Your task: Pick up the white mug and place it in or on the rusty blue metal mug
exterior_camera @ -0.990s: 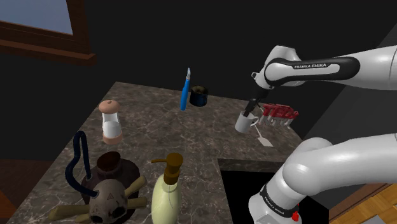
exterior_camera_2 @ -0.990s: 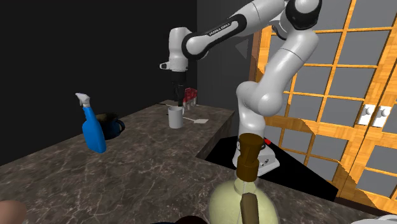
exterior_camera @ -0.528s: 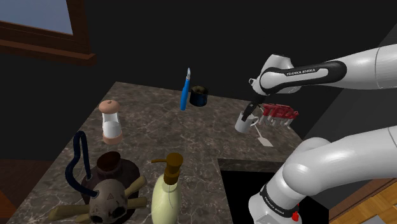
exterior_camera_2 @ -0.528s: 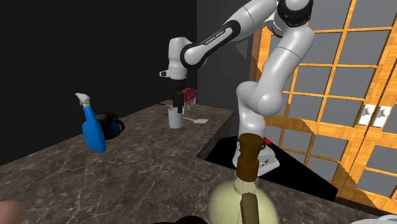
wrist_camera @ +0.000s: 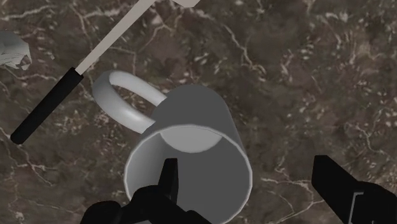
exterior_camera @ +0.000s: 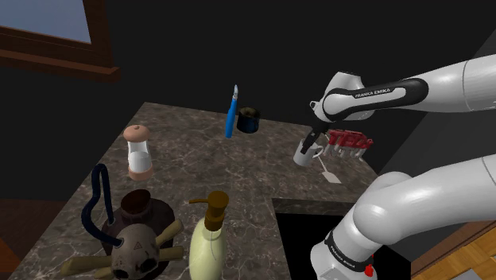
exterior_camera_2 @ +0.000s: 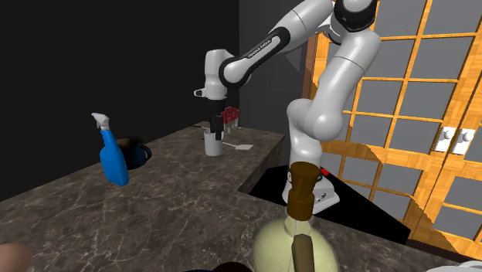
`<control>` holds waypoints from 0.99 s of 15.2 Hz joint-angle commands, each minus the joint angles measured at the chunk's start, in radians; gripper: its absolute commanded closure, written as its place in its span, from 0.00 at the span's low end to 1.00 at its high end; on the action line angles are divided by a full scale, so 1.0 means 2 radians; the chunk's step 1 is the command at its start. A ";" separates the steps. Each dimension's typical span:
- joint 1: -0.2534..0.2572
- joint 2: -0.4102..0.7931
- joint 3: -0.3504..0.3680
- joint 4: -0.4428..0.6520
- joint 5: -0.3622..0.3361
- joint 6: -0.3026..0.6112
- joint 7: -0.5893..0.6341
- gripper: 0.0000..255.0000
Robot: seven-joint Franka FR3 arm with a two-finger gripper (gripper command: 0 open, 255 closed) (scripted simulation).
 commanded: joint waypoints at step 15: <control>-0.001 -0.018 0.010 0.016 0.003 -0.034 0.002 1.00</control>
